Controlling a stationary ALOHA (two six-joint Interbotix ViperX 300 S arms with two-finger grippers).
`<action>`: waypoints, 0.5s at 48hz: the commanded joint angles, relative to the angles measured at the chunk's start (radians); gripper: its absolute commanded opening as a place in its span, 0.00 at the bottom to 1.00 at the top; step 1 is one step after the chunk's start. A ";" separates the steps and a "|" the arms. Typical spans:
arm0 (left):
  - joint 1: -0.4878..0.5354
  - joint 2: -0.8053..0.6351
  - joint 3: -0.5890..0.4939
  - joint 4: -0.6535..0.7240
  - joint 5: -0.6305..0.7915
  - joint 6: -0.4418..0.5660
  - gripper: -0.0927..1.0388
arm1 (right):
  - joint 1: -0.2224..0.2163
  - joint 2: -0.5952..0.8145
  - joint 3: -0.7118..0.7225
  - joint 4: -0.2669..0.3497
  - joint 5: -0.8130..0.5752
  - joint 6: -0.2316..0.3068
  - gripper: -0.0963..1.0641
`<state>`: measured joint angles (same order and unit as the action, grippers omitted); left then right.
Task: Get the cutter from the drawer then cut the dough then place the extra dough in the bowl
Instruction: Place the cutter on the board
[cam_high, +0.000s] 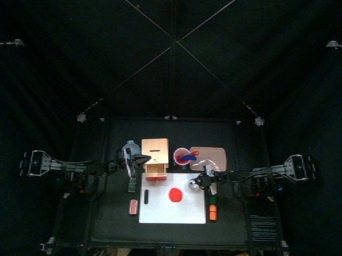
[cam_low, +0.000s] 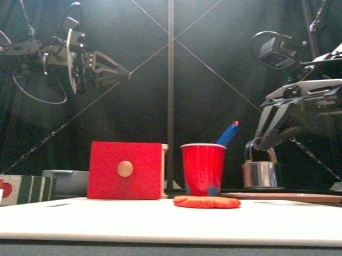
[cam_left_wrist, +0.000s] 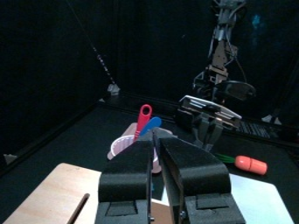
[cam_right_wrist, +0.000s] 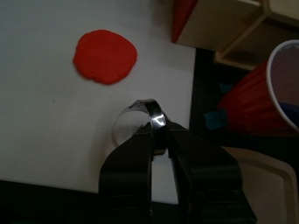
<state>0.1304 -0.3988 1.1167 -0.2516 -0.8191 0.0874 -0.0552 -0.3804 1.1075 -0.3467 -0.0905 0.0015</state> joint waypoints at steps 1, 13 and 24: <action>0.017 0.038 -0.041 0.003 -0.005 0.003 0.53 | -0.002 0.011 -0.012 0.012 -0.034 0.008 0.50; 0.124 0.083 -0.052 0.006 -0.002 0.034 0.54 | 0.000 0.074 -0.025 0.069 -0.040 0.011 0.56; 0.215 0.094 -0.100 0.029 0.086 0.081 0.58 | 0.003 0.118 -0.064 0.150 -0.035 0.002 0.63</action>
<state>0.3083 -0.3053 1.0615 -0.2316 -0.7701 0.1611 -0.0537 -0.2608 1.0723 -0.2071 -0.1227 0.0046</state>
